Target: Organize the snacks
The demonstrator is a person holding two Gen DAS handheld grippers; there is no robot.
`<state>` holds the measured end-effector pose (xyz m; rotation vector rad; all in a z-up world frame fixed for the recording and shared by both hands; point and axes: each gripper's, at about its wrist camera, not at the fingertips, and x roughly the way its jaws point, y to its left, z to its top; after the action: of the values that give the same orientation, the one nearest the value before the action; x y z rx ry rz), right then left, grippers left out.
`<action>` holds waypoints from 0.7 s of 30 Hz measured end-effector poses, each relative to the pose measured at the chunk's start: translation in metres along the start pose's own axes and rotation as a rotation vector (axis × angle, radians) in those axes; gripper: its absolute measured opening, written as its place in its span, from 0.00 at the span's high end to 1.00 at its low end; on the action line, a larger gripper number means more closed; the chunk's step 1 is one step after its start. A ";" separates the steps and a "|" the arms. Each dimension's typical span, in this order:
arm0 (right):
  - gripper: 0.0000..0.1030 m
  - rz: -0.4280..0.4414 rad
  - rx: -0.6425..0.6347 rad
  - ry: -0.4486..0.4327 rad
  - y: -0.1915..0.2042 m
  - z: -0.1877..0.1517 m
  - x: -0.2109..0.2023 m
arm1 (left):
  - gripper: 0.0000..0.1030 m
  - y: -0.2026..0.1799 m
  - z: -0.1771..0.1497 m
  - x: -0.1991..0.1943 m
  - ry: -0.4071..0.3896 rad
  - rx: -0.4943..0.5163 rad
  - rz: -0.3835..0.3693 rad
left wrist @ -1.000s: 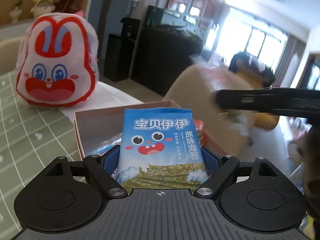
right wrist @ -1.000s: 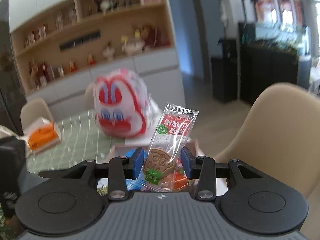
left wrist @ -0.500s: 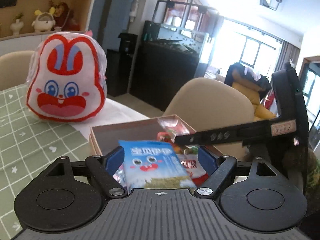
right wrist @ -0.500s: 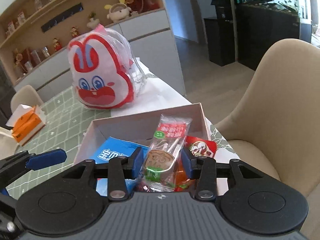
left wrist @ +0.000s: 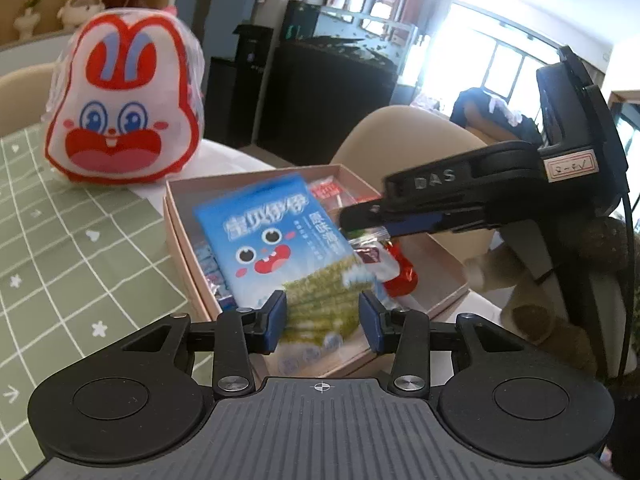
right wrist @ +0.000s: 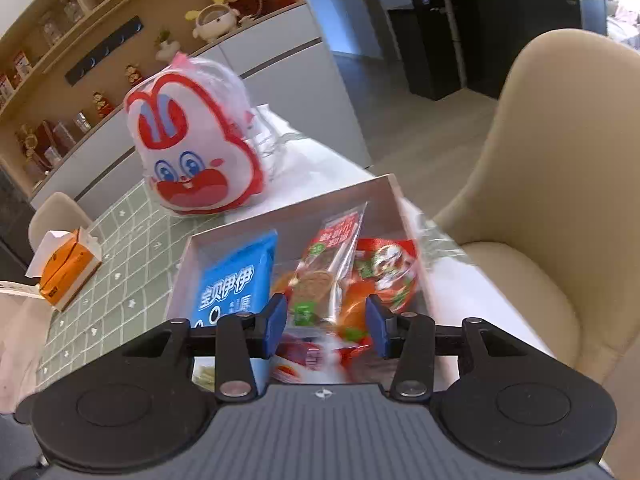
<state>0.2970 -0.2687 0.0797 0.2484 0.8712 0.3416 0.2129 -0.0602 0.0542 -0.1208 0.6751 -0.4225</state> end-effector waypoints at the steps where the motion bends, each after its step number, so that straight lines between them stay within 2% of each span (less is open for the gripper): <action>1: 0.56 0.002 -0.010 -0.001 0.004 0.000 0.003 | 0.56 0.001 -0.001 0.001 -0.004 -0.007 -0.002; 4: 0.56 -0.013 -0.053 -0.019 0.016 0.002 0.013 | 0.57 0.006 -0.002 0.001 -0.017 -0.031 -0.004; 7: 0.56 0.011 -0.027 -0.033 0.010 -0.001 0.004 | 0.56 0.009 -0.004 -0.010 -0.041 -0.060 -0.005; 10: 0.55 0.006 -0.059 -0.133 0.013 -0.018 -0.032 | 0.56 0.002 -0.012 -0.037 -0.116 -0.050 0.034; 14: 0.27 -0.079 -0.161 -0.294 0.033 -0.066 -0.092 | 0.56 -0.020 -0.035 -0.081 -0.198 -0.010 0.117; 17: 0.17 -0.128 -0.188 -0.364 0.049 -0.112 -0.124 | 0.56 -0.039 -0.059 -0.108 -0.202 0.048 0.141; 19: 0.16 -0.140 -0.171 -0.368 0.056 -0.143 -0.138 | 0.57 -0.050 -0.078 -0.124 -0.191 0.084 0.138; 20: 0.16 -0.142 -0.169 -0.359 0.058 -0.156 -0.142 | 0.64 -0.055 -0.087 -0.133 -0.187 0.094 0.133; 21: 0.16 -0.148 -0.170 -0.350 0.062 -0.171 -0.146 | 0.74 -0.058 -0.097 -0.140 -0.185 0.095 0.131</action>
<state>0.0653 -0.2560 0.0977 0.0814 0.5084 0.2236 0.0343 -0.0519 0.0745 -0.0245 0.4767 -0.3122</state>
